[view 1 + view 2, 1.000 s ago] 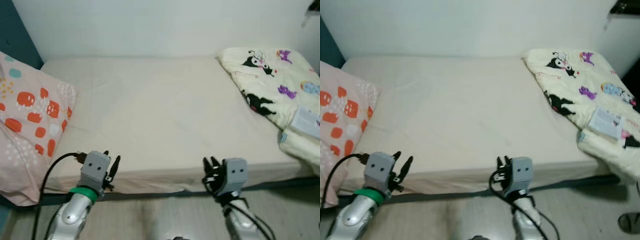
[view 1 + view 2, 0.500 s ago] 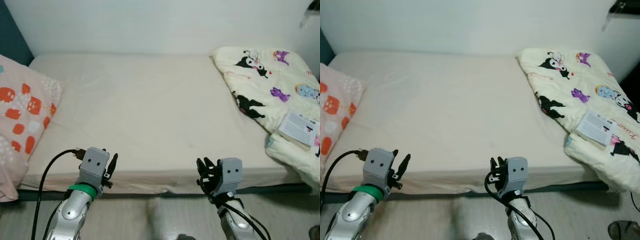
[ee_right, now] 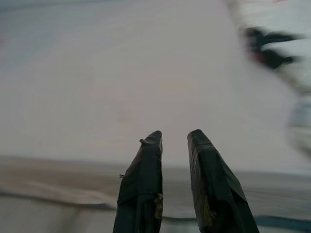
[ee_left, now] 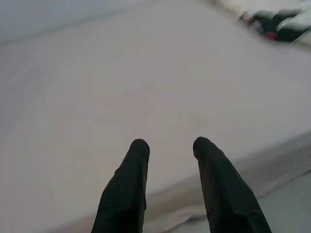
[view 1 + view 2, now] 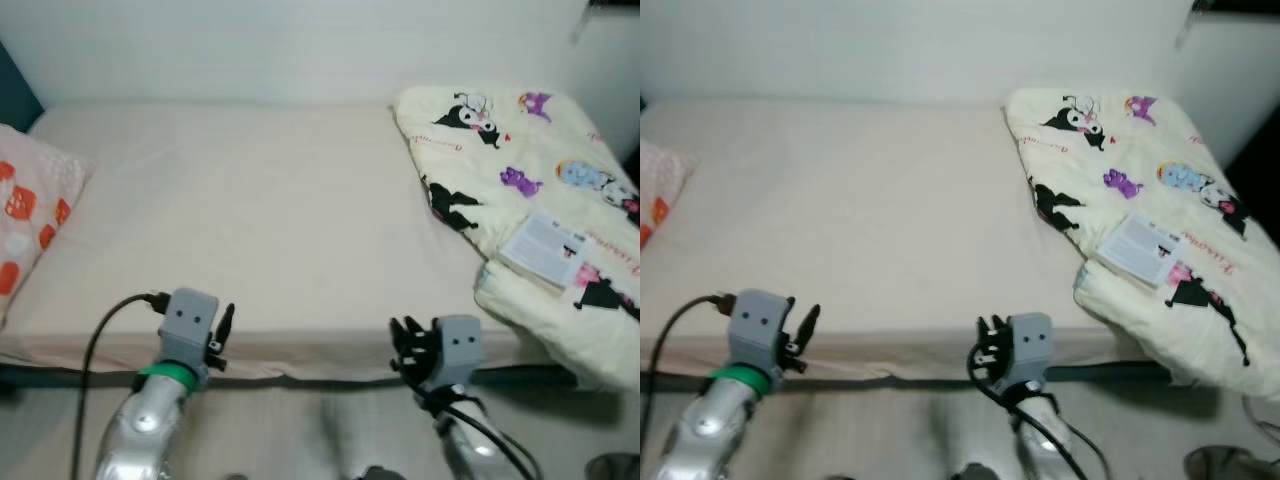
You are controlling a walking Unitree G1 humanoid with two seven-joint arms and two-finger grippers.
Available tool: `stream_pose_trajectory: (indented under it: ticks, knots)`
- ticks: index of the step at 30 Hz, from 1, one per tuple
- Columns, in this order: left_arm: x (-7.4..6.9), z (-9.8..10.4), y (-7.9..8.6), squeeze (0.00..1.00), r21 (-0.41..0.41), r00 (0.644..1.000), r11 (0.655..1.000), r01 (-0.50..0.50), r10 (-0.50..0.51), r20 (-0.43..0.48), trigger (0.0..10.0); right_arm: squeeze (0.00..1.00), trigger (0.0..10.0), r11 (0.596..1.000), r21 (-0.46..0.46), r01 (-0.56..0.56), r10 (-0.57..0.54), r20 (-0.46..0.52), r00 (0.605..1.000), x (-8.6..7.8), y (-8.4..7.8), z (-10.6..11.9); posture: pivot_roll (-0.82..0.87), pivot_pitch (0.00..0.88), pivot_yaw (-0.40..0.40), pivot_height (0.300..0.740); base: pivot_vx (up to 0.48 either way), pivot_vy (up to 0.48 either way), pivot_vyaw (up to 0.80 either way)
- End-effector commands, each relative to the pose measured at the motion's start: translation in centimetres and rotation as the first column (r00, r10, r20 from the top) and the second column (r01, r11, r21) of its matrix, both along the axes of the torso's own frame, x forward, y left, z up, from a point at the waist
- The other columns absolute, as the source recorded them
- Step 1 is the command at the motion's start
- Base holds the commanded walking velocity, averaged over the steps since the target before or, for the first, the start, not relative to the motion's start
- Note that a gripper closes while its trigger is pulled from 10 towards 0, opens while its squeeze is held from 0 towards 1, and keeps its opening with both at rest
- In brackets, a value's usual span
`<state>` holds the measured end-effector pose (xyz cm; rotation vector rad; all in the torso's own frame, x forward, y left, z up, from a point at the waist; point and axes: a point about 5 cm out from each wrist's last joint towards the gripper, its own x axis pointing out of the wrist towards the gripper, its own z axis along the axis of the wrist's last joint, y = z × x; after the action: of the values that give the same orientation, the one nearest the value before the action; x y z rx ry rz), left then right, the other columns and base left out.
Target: Clean up the room
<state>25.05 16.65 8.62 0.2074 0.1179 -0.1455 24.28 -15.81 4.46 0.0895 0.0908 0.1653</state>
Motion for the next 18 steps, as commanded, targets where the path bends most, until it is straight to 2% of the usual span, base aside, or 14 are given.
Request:
stream_pose_trajectory:
  ticks: [1, 12, 16, 18]
  knots:
    - [-0.20, -0.42, 0.63, 0.00, 0.001, 0.999, 1.000, -0.020, 0.020, -0.030, 10.0, 0.00, 10.0, 1.000, 0.025, -0.006, 0.006, -0.020, 1.000, -0.28, 0.62, -0.31, -0.10, 0.040, 0.043, 0.740, 0.000, -0.326, 0.00]
    - [-0.13, -0.41, 0.59, 0.00, -0.009, 0.999, 1.000, -0.025, 0.025, -0.045, 10.0, 0.00, 10.0, 0.999, 0.033, -0.006, 0.007, -0.033, 0.999, -0.48, 0.74, -0.35, -0.10, 0.042, 0.046, 0.740, 0.000, -0.303, 0.00]
    - [0.06, -0.52, 0.55, 0.00, -0.011, 0.998, 0.999, -0.033, 0.032, -0.061, 10.0, 0.00, 10.0, 0.999, 0.040, -0.003, 0.005, -0.037, 0.999, -0.52, 0.74, -0.34, -0.10, 0.043, 0.046, 0.740, 0.000, 0.000, 0.00]
    - [0.18, -0.55, 0.50, 0.00, -0.008, 0.997, 0.999, -0.034, 0.034, -0.065, 10.0, 0.00, 10.0, 0.999, 0.043, -0.003, 0.004, -0.038, 0.999, -0.53, 0.77, -0.32, -0.10, 0.043, 0.047, 0.740, 0.461, 0.000, 0.00]
